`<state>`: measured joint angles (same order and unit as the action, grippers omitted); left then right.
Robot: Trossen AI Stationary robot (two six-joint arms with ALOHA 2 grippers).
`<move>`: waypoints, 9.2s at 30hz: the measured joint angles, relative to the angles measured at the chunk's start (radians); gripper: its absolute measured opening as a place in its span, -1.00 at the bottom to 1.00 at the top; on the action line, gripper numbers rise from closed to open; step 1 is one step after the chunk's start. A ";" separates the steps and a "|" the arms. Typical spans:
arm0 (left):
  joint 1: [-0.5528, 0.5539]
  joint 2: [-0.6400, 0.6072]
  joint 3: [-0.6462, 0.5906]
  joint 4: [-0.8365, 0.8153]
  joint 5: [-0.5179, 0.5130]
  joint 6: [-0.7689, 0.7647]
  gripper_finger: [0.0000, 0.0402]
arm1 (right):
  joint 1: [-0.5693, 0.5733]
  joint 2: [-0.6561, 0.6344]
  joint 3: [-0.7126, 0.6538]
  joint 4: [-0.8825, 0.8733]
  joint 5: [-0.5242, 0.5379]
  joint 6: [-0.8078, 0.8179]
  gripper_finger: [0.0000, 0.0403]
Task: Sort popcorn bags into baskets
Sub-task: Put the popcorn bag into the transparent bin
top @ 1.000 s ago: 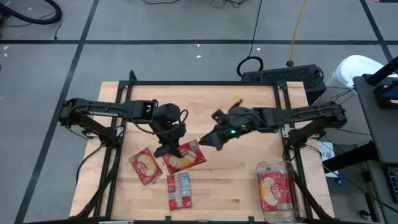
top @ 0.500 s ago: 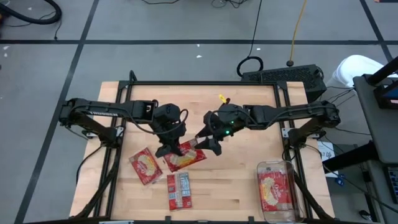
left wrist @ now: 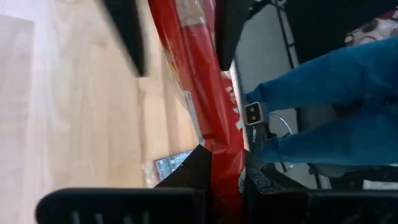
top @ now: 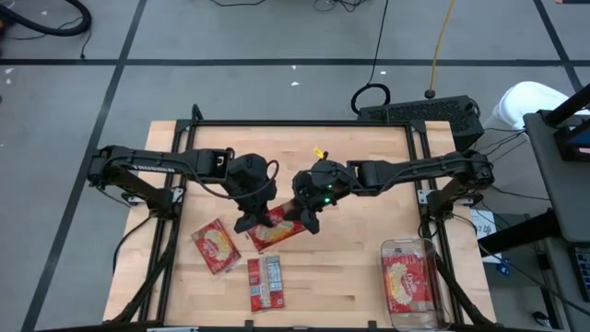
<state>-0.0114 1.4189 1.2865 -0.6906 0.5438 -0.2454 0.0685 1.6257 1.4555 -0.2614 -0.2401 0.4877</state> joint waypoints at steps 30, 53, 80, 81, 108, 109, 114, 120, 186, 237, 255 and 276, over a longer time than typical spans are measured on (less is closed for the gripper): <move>0.038 -0.310 0.000 -0.103 -0.449 -0.287 0.11 | 0.026 -0.333 -0.002 -0.327 0.313 0.223 -0.94; 0.013 -0.047 0.001 0.772 -0.468 -0.362 -0.08 | -0.021 -0.731 -0.600 0.654 0.715 0.126 -0.94; 0.036 0.348 0.000 1.574 -0.913 -0.498 0.17 | -0.112 -0.742 -0.818 1.109 0.711 0.101 -0.94; 0.036 0.349 0.000 1.572 -0.916 -0.498 0.13 | -0.116 -0.746 -0.818 1.117 0.708 0.103 -0.94; 0.063 0.349 0.000 1.623 -0.938 -0.417 -0.35 | -0.127 -0.763 -0.817 1.072 0.628 0.156 -0.94; 0.065 0.349 0.000 1.623 -0.938 -0.411 -0.43 | -0.127 -0.763 -0.817 1.072 0.628 0.155 -0.94; 0.077 0.349 0.000 1.624 -0.923 -0.392 -0.89 | -0.127 -0.763 -0.817 1.070 0.630 0.131 -0.94; 0.103 0.349 -0.001 1.625 -0.861 -0.424 -0.86 | -0.127 -0.764 -0.815 1.027 0.632 0.102 -0.88; 0.110 0.274 0.000 1.058 -0.350 -0.637 -0.92 | -0.101 -0.985 -0.816 0.297 0.173 0.517 -0.55; -0.110 0.003 -0.001 0.218 -0.424 -0.550 -0.19 | 0.620 -0.709 -0.166 -0.682 0.355 1.237 -0.96; -0.175 0.005 -0.001 0.206 -0.488 -0.540 -0.19 | 1.108 -0.504 -0.152 -0.759 0.671 1.700 -0.95; -0.175 0.005 -0.001 0.211 -0.539 -0.515 -0.19 | 1.083 -0.343 -0.153 -0.987 0.422 1.754 -0.95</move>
<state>-0.1866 1.4239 1.2858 -0.4791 0.0046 -0.7607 1.1519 1.2829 1.3025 -1.2487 0.1818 2.2415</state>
